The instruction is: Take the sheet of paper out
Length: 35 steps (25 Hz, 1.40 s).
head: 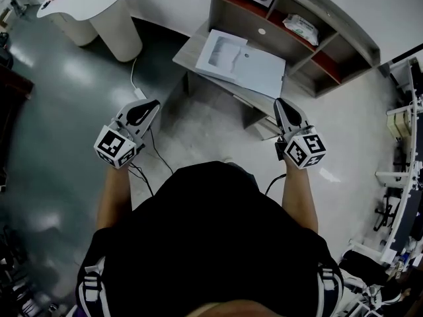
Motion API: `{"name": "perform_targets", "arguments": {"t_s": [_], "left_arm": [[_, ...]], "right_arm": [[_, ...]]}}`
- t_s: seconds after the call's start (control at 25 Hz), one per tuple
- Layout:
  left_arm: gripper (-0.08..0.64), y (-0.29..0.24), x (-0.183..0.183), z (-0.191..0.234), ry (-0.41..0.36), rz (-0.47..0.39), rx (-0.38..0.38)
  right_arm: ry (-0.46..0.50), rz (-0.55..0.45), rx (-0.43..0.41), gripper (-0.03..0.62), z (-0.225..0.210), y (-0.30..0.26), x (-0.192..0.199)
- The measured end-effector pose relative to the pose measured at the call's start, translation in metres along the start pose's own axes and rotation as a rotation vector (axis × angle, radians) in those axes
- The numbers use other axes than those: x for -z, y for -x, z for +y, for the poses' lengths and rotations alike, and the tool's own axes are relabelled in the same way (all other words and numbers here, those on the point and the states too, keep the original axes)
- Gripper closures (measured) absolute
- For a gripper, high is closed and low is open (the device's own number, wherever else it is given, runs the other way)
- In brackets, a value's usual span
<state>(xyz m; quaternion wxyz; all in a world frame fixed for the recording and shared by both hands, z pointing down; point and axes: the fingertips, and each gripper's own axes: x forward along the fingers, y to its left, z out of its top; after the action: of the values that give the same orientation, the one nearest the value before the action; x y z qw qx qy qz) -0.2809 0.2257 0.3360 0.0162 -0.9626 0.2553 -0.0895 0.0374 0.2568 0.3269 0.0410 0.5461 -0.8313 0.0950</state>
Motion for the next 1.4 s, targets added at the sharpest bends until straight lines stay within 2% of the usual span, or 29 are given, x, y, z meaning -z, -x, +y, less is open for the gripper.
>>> {"name": "perform_targets", "arguments": {"t_s": [0.6,0.84,1.4], "left_arm": [[0.532,0.012,0.012,0.015,0.028,-0.005,0.012],[0.532,0.015,0.016,0.025,0.042,-0.003,-0.013],[0.532,0.006,0.02,0.026,0.02,0.03,-0.019]], "right_arm": [[-0.019,0.022,0.01,0.578,0.011,-0.009,0.003],[-0.029,0.024,0.012,0.578,0.006,-0.016,0.002],[-0.064,0.025,-0.006,0.578,-0.007,-0.026,0.012]]}}
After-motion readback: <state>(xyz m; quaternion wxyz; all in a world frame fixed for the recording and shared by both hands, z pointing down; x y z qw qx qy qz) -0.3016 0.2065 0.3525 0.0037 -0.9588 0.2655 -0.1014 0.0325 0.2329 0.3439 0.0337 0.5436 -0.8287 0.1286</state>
